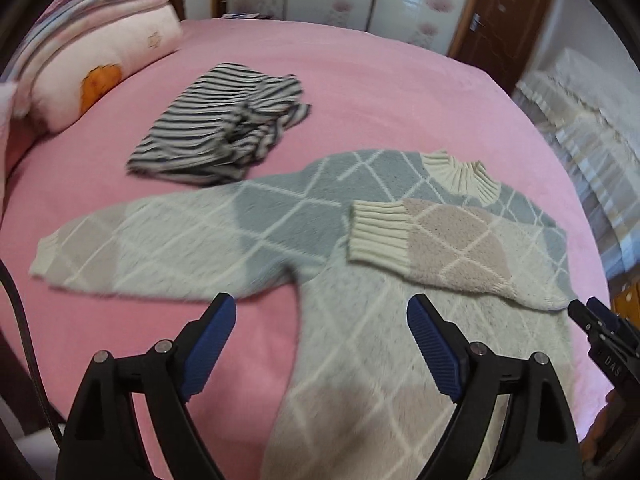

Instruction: Fold small clothes

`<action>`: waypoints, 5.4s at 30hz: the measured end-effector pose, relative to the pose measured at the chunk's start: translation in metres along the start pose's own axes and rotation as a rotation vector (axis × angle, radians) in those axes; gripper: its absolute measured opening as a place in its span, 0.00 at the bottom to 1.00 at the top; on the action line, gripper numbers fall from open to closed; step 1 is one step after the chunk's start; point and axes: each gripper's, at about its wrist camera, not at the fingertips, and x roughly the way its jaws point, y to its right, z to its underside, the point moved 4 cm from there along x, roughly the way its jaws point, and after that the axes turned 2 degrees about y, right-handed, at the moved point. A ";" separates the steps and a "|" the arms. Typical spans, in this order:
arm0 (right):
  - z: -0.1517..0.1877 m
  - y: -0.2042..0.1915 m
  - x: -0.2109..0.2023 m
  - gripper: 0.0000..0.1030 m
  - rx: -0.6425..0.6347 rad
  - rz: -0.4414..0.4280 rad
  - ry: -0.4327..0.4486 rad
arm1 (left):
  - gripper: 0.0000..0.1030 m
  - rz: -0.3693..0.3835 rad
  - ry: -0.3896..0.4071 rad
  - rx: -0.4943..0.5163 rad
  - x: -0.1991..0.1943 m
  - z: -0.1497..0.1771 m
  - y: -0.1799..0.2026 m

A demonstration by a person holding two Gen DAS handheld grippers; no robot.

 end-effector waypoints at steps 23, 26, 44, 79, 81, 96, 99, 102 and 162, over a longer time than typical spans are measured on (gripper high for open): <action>-0.005 -0.174 -0.070 0.51 -0.151 -0.162 0.103 | 0.89 -0.157 0.065 -0.249 -0.061 0.032 -0.205; -0.006 -0.195 -0.064 0.51 -0.171 -0.158 0.106 | 0.89 -0.166 0.053 -0.309 -0.048 0.034 -0.236; -0.012 -0.276 0.005 0.51 -0.223 -0.172 0.051 | 0.84 -0.012 -0.004 -0.619 0.052 0.035 -0.340; -0.022 -0.307 0.044 0.51 -0.202 -0.226 0.014 | 0.06 0.052 0.304 -0.235 -0.008 -0.059 -0.241; -0.023 -0.293 0.040 0.51 -0.184 -0.215 0.020 | 0.06 0.078 0.313 -0.201 -0.014 -0.067 -0.220; -0.019 -0.192 0.020 0.51 -0.043 -0.160 0.031 | 0.06 0.125 0.244 -0.043 -0.019 -0.066 -0.106; -0.016 -0.177 0.017 0.51 -0.025 -0.153 0.032 | 0.06 0.139 0.218 -0.037 -0.016 -0.064 -0.092; -0.015 -0.162 0.013 0.51 -0.004 -0.145 0.038 | 0.06 0.158 0.198 -0.025 -0.014 -0.062 -0.078; 0.004 -0.001 0.073 0.52 0.239 -0.400 -0.217 | 0.47 0.104 -0.011 0.073 0.061 0.031 -0.054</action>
